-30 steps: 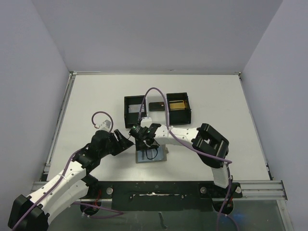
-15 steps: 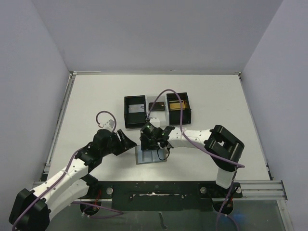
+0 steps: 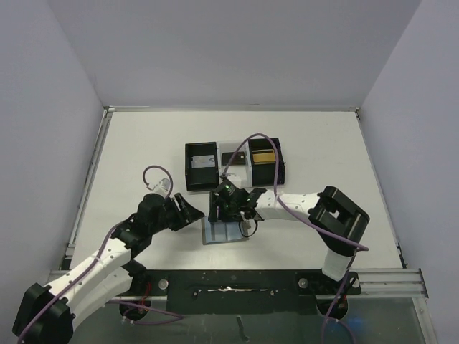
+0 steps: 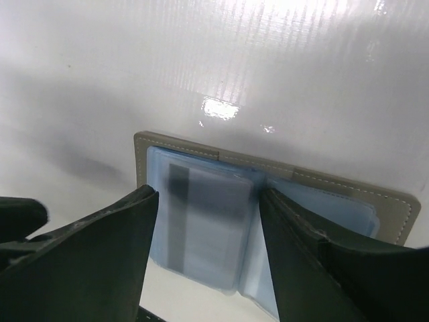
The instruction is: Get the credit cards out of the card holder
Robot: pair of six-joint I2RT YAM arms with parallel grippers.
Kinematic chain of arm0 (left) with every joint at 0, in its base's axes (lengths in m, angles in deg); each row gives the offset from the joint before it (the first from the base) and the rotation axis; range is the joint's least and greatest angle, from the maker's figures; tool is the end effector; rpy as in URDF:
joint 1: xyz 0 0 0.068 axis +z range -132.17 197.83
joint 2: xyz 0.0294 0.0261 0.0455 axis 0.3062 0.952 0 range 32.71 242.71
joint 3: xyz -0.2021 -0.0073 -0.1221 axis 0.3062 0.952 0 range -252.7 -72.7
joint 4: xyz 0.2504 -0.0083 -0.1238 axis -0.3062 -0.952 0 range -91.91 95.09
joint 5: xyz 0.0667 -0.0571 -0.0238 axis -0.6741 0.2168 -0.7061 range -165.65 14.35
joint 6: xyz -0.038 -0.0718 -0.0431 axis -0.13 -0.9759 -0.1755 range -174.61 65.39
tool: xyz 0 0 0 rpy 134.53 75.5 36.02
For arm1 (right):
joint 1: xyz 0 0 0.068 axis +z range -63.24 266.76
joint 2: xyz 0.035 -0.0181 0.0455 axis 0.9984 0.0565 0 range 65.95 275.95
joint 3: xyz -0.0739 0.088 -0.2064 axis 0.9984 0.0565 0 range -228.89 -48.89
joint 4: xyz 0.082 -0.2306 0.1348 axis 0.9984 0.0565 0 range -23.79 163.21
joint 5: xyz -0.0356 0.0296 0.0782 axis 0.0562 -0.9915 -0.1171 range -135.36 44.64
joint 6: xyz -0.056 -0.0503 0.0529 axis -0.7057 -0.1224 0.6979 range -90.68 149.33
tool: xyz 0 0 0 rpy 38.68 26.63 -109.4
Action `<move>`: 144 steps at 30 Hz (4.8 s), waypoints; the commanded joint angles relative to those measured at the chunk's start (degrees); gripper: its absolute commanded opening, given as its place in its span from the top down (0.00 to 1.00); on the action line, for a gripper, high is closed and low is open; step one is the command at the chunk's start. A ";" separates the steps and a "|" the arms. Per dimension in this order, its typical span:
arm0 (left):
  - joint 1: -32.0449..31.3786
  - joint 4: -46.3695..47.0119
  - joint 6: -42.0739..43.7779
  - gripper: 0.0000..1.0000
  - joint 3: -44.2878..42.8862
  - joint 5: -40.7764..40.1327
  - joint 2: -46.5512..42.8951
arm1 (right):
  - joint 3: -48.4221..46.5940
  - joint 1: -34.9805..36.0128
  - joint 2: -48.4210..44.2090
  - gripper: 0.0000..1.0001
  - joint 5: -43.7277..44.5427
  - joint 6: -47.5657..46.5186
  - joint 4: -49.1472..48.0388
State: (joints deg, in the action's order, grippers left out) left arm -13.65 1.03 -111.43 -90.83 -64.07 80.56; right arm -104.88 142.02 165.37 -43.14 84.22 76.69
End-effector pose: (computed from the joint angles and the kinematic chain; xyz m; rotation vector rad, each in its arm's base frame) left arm 0.2099 -0.1481 0.1161 -0.3927 2.3303 -1.0495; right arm 0.2203 0.3123 0.0720 0.0083 2.6683 0.6833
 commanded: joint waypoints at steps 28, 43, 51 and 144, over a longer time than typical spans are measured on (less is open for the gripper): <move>0.28 -12.09 -2.86 0.51 -2.30 -14.30 -13.52 | -15.31 7.01 10.09 0.44 9.73 -2.99 15.59; 0.15 7.41 0.26 0.51 2.22 4.92 -3.70 | -2.03 1.05 2.85 0.42 -3.72 -0.68 -0.20; -1.34 19.86 -2.38 0.53 6.92 13.42 2.23 | 0.02 -0.29 2.53 0.43 -6.79 0.30 -3.61; -10.16 17.46 -1.98 0.61 -7.87 0.71 33.18 | 13.57 -5.17 -8.85 0.71 -1.88 4.52 1.38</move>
State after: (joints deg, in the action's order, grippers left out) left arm -24.01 20.57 -113.94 -96.87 -60.51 112.80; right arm -93.10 136.98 155.67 -44.95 88.35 77.09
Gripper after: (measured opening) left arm 0.389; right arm 0.288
